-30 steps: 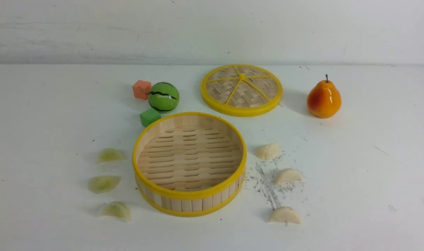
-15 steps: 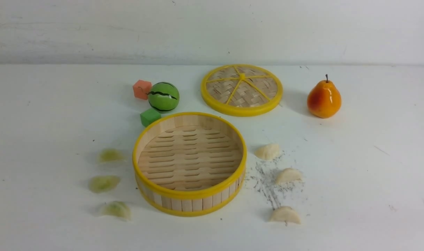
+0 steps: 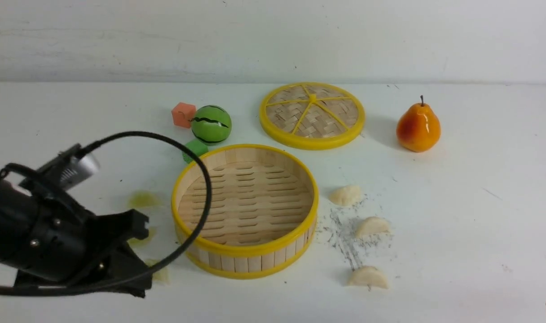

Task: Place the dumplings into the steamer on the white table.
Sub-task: 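Reach for and grasp a dumpling on the table with the left gripper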

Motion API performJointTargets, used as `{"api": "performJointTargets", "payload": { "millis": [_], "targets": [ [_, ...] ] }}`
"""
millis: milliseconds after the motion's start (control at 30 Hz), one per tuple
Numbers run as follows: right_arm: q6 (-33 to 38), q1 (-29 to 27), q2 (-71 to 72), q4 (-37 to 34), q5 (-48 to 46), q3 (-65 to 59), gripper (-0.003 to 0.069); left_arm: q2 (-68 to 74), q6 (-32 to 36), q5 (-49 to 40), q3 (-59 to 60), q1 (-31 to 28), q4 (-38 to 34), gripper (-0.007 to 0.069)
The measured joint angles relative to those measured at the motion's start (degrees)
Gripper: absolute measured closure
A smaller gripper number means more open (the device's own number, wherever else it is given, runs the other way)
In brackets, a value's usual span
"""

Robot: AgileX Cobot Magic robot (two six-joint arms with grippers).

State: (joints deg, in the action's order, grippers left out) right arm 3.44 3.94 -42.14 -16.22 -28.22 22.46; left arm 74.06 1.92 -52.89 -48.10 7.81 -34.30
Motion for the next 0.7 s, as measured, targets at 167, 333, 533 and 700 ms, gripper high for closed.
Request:
{"api": "performJointTargets", "payload": {
  "millis": [167, 333, 533, 700],
  "targets": [
    [8.3, 0.0, -0.3, -7.1, 0.1, 0.0, 0.0661, 3.0, -9.0, 7.4, -0.1, 5.8, 9.7, 0.0565],
    [12.7, 0.0, -0.3, -11.3, 0.1, 0.0, 0.0659, 5.1, -26.1, 17.1, -0.4, 10.9, 25.1, 0.0483],
    [13.2, 0.0, -0.3, -12.1, 0.1, 0.0, 0.0657, 8.8, -41.8, 19.9, -0.4, 11.9, 37.2, 0.0274],
    [13.2, 0.0, -0.3, -12.3, 0.1, 0.0, 0.0654, 13.0, -46.7, 21.9, -0.5, 11.9, 39.6, 0.0151]
  ]
}}
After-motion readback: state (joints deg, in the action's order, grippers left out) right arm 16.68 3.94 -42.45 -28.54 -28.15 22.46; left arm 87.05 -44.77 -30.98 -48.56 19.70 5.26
